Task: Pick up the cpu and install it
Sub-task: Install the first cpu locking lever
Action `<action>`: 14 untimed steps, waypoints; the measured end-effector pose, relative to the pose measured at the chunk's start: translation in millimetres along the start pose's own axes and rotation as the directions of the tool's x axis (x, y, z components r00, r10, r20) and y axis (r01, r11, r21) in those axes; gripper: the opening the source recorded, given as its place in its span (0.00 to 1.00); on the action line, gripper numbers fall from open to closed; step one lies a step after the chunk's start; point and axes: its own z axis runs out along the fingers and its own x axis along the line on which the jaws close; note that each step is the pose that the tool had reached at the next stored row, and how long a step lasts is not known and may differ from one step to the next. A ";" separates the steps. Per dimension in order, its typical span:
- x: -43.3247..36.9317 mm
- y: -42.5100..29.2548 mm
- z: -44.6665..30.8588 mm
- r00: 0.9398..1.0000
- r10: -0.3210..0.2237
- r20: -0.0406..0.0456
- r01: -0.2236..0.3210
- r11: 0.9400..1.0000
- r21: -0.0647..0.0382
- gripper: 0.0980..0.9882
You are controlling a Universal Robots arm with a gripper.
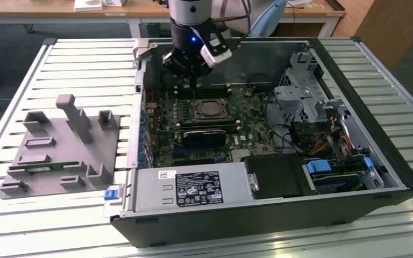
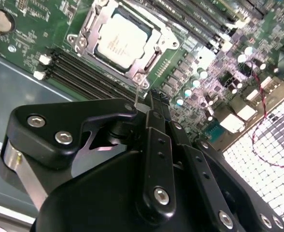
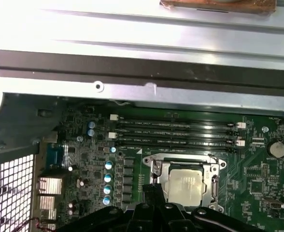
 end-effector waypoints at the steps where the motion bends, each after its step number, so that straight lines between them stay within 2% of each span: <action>1: 1.4 0.8 0.6 1.000 0.000 0.000 0.000 1.000 0.000 0.01; 7: 7.6 4.0 3.1 1.000 0.000 0.000 0.000 1.000 0.000 0.01; 13: 7.5 17.3 5.0 1.000 0.000 0.000 0.000 1.000 0.000 0.01; 14: 6.2 17.9 5.5 1.000 0.000 -0.001 0.000 1.000 0.000 0.01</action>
